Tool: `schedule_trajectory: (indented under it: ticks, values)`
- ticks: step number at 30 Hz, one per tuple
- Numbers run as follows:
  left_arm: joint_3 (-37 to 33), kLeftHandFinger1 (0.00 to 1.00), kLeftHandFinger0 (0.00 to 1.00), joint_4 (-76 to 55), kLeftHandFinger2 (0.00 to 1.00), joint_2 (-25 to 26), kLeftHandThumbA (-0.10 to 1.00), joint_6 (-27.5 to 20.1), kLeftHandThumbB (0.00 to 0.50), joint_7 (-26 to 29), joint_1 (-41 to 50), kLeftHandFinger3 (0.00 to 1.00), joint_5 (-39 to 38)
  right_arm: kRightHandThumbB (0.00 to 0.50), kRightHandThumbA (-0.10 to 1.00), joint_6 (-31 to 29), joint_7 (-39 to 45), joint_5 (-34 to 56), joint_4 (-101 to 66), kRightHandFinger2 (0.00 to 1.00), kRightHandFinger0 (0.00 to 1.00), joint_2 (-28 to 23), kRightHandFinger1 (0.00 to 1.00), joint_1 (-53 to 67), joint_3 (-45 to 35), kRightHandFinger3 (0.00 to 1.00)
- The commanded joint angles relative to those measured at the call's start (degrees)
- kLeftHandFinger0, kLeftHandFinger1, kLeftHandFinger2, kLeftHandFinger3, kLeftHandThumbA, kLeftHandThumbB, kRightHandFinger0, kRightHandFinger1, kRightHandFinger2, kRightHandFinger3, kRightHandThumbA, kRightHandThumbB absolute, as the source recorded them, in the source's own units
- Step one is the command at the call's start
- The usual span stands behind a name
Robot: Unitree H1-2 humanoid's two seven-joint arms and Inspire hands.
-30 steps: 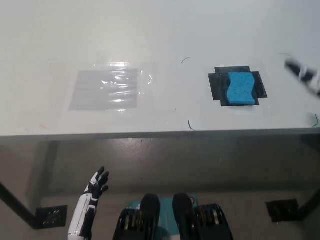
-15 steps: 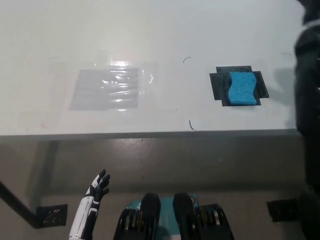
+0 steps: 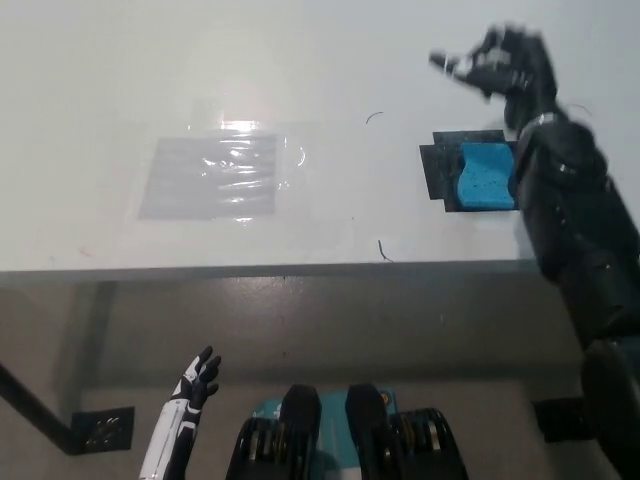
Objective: A soft sponge is kept on the balc marked spot on the table infront of the robot and it uses its right hand fist to press down on it and drrags it across the table in a back and forth manner twice to clean it
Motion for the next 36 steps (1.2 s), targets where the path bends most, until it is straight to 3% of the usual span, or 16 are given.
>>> schedule_trajectory:
  ticks: [1, 2, 3, 4, 6, 13, 17, 20, 23, 24, 25, 26, 30, 33, 36]
  values:
    - [-0.82, 1.0, 1.0, -2.25, 1.0, -0.04, 1.0, -5.74, 0.043, 0.7, 0.64, 1.0, 0.66, 0.147, 1.0, -6.79, -4.1, 0.53, 11.27, 0.35, 0.0, 0.35, 0.01, -4.65, -1.47, 0.35]
    - [-0.91, 1.0, 1.0, -2.38, 1.0, 0.02, 1.0, -5.71, 0.025, 0.65, 0.85, 1.0, 0.75, 0.205, 1.0, -6.29, -4.77, 0.28, 11.9, 0.4, 0.0, 0.28, 0.03, -3.96, -1.36, 0.41]
    - [-0.97, 1.0, 1.0, -2.44, 1.0, 0.05, 1.0, -5.72, 0.015, 0.65, 0.96, 1.0, 0.78, 0.104, 1.0, -6.22, -5.07, 0.16, 12.38, 0.35, 0.0, 0.24, 0.01, -3.73, -1.33, 0.38]
    - [-1.06, 1.0, 1.0, -2.41, 1.0, 0.2, 1.0, -5.76, 0.021, 1.11, 1.05, 1.0, 1.89, 0.165, 1.0, -5.86, -4.65, 0.3, 13.0, 0.39, 0.0, 0.0, 0.05, -1.76, -1.48, 0.44]
    - [-1.13, 1.0, 1.0, -2.41, 1.0, 0.36, 1.0, -5.83, 0.03, 0.98, 1.07, 1.0, 1.76, 0.145, 1.0, -5.9, -4.53, 1.14, 13.5, 0.36, 0.0, -0.05, 0.0, -0.34, -2.36, 0.44]
    - [-1.48, 1.0, 1.0, -2.43, 1.0, 0.38, 1.0, -5.48, 0.04, 0.75, 0.54, 1.0, 1.99, 0.151, 1.0, -6.34, -3.07, 1.97, 14.26, 0.3, 0.0, 0.22, 0.0, 3.42, -4.15, 0.45]
    - [-1.37, 1.0, 1.0, -1.79, 1.0, 0.43, 1.0, -6.08, 0.041, 0.99, 0.4, 1.0, 2.06, 0.165, 1.0, -6.37, -2.38, 1.96, 14.57, 0.18, 0.0, 1.1, 0.0, 5.76, -4.49, 0.3]
    - [-1.28, 1.0, 1.0, -2.07, 1.0, 0.54, 1.0, -5.71, 0.03, 0.82, 0.41, 1.0, 1.94, 0.147, 1.0, -5.82, -3.43, 1.1, 14.65, 0.22, 0.0, 1.74, 0.0, 6.28, -3.76, 0.35]
    - [-1.21, 1.0, 1.0, -2.05, 1.0, 0.61, 1.0, -5.45, 0.058, 0.8, 0.23, 1.0, 2.03, 0.142, 1.0, -5.78, -2.56, 1.73, 14.46, 0.22, 0.0, 2.38, 0.0, 5.26, -4.23, 0.34]
    - [-1.21, 1.0, 1.0, -2.07, 1.0, 0.6, 1.0, -5.41, 0.057, 0.78, 0.22, 1.0, 2.05, 0.206, 1.0, -5.68, -2.4, 1.92, 14.44, 0.22, 0.0, 2.45, 0.0, 5.1, -4.41, 0.34]
    - [-1.26, 1.0, 1.0, -1.92, 1.0, 0.56, 1.0, -5.61, 0.056, 0.75, 0.14, 1.0, 1.98, 0.171, 1.0, -6.2, -1.16, 1.74, 14.16, 0.17, 0.0, 2.95, 0.0, 4.42, -4.13, 0.29]
    - [-1.24, 1.0, 1.0, -1.82, 1.0, 0.46, 1.0, -5.66, 0.056, 0.9, 0.03, 1.0, 2.14, 0.184, 1.0, -7.11, 0.35, 1.69, 13.84, 0.17, 0.0, 3.48, 0.0, 3.82, -3.93, 0.29]
    - [-1.24, 1.0, 1.0, -1.5, 1.0, 0.41, 1.0, -5.9, 0.054, 0.81, -0.1, 1.0, 1.88, 0.215, 1.0, -8.66, 3.62, 1.78, 12.96, 0.02, 0.0, 5.96, 0.0, 1.93, -3.49, 0.04]
    - [-1.25, 1.0, 1.0, -1.53, 1.0, 0.47, 1.0, -5.78, 0.049, 0.43, -0.03, 1.0, 1.28, 0.215, 1.0, -9.84, 4.96, 0.98, 12.49, 0.0, 0.0, 7.92, 0.0, 1.11, -2.52, 0.0]
    - [-1.2, 1.0, 1.0, -1.05, 1.0, 0.55, 1.0, -6.75, 0.047, 0.59, -0.21, 1.0, 1.35, 0.166, 1.0, -10.77, 5.33, 0.27, 11.81, 0.0, 0.0, 10.53, 0.0, 0.41, -1.47, 0.0]
